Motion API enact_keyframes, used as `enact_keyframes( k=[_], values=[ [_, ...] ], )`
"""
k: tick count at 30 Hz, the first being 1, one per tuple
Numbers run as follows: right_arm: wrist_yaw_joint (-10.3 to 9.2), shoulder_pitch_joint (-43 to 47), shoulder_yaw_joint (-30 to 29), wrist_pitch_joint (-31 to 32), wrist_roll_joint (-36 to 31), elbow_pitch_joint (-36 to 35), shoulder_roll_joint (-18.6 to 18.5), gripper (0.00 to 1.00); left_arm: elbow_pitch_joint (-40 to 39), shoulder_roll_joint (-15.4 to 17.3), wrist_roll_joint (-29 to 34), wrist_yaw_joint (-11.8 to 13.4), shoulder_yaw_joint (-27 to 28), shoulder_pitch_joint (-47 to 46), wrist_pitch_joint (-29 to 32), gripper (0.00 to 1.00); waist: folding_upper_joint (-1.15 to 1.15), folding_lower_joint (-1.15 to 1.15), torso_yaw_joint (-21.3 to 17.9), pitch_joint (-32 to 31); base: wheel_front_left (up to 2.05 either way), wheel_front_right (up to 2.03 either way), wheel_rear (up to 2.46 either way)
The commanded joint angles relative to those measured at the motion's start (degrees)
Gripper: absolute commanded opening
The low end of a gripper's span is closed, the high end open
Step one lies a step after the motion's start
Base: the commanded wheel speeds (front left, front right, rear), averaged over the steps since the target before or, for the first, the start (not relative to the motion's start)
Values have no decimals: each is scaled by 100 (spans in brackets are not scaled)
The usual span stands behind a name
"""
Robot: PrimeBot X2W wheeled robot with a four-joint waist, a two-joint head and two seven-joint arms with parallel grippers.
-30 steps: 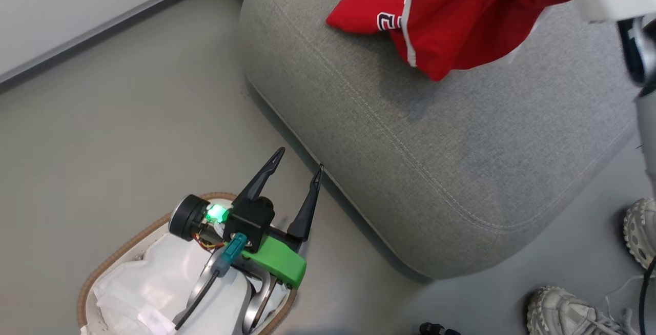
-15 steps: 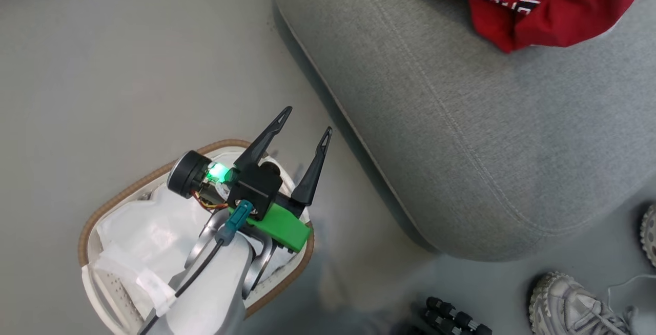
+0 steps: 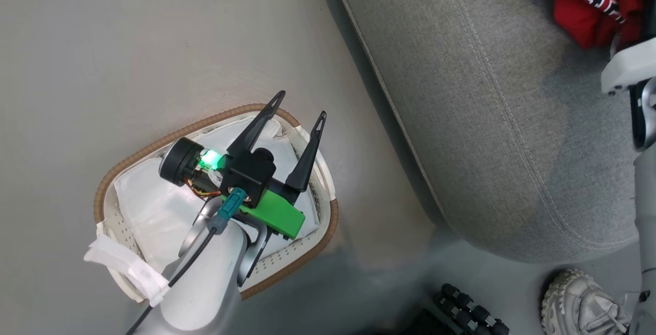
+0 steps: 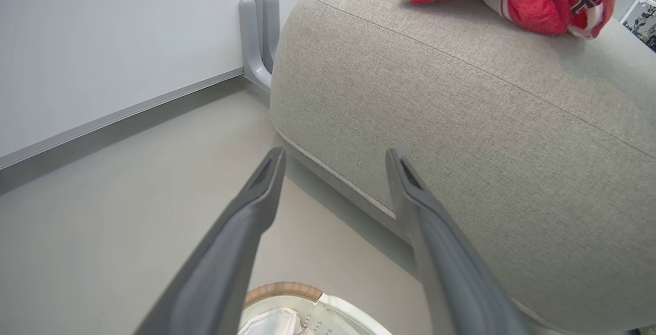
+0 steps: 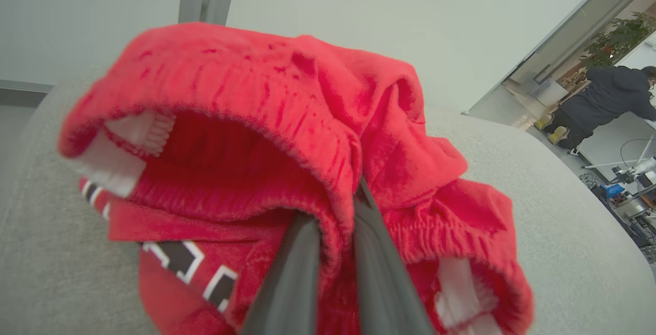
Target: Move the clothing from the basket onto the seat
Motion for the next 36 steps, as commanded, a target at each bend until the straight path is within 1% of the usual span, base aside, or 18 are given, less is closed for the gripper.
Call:
enact_keyframes(
  k=[1,5,6,7,8,9,14,22,29,36],
  values=[
    [-8,134,-53,-10,-31,63,23,0,13,48,34,-13,50,-104,5,100,0,-1,11,-2,0,0,0],
    [-8,275,-105,-10,-36,256,131,0,32,47,25,-10,176,-90,5,100,0,-1,-6,-77,0,0,0],
    [-8,288,-119,-10,-41,273,142,5,30,44,17,-9,213,-75,5,100,0,-1,-13,-112,0,0,0],
    [-8,313,-138,-10,-52,281,148,13,33,35,8,-9,257,-49,5,100,0,-1,-15,-153,0,0,0],
    [-8,338,-145,-10,-55,279,161,40,40,26,5,-9,279,-28,5,100,0,-1,-15,-189,0,0,0],
    [-8,359,-159,-10,-47,261,181,100,49,16,8,-9,302,-3,5,100,0,-1,-12,-245,0,0,0],
    [-8,599,-213,-10,31,129,255,100,95,-34,-30,-4,420,177,5,100,0,-1,30,-589,0,0,0],
    [-8,1245,120,-10,377,-535,419,100,80,-104,-77,125,833,583,5,100,0,-1,145,-1271,0,0,0],
    [-8,1753,629,-11,750,-843,486,100,-31,-141,-147,147,1149,963,5,100,0,-1,471,-1820,0,0,0],
    [-8,2178,1096,-10,991,-956,668,100,-83,-172,-213,212,1486,1374,5,100,0,-1,879,-2244,0,0,0]
  ],
)
